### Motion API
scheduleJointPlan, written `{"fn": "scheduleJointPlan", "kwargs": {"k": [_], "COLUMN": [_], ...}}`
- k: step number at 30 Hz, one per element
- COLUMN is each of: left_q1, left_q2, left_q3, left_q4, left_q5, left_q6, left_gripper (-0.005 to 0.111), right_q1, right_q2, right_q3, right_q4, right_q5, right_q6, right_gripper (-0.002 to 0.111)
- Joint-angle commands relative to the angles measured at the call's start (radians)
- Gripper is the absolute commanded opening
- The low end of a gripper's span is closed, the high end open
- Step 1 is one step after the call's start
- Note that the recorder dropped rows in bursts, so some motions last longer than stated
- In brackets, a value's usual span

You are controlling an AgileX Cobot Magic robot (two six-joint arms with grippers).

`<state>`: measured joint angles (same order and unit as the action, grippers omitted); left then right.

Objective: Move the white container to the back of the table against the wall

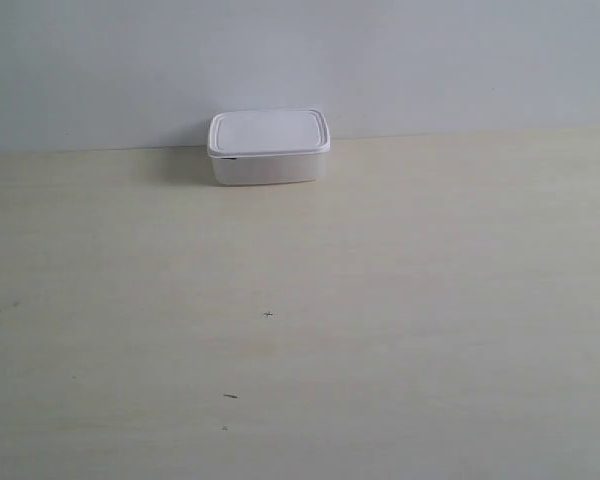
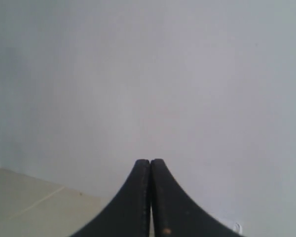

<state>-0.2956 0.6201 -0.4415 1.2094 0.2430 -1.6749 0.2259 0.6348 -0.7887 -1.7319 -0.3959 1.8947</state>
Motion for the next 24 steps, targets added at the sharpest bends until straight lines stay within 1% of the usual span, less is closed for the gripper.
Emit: {"fn": "scheduleJointPlan", "kwargs": {"k": [1,4,9,15,17,19,21,24], "left_q1": [-0.005,-0.005,-0.005,-0.005,-0.005,-0.005,-0.005,-0.005], "left_q2": [-0.176,-0.284,-0.434,-0.605,-0.62,-0.62,-0.62,-0.62], "left_q3": [0.067,0.106,0.148,0.184,0.201,0.22,0.241,0.311], "left_q4": [-0.056,-0.111,-0.198,-0.234,-0.253,-0.253,-0.253,-0.253], "left_q5": [-0.109,-0.152,-0.205,-0.227,-0.243,-0.306,-0.324,-0.339], "left_q6": [-0.006,-0.006,-0.006,-0.014,-0.014,-0.018,-0.038,-0.038], "left_gripper": [0.0,0.0,0.0,0.0,0.0,0.0,0.0,0.0], "right_q1": [-0.001,-0.001,-0.001,-0.001,-0.001,-0.001,-0.001,-0.001], "right_q2": [-0.117,-0.189,-0.307,-0.481,-0.538,-0.593,-0.635,-0.635], "right_q3": [0.005,0.005,0.005,0.005,0.005,0.005,0.005,0.009], "right_q4": [-0.012,-0.012,-0.012,-0.012,-0.012,-0.012,-0.012,-0.012], "right_q5": [-0.052,-0.084,-0.088,-0.088,-0.088,-0.09,-0.092,-0.203], "right_q6": [0.045,0.07,0.123,0.128,0.128,0.145,0.162,0.177], "right_gripper": [0.0,0.0,0.0,0.0,0.0,0.0,0.0,0.0]}}
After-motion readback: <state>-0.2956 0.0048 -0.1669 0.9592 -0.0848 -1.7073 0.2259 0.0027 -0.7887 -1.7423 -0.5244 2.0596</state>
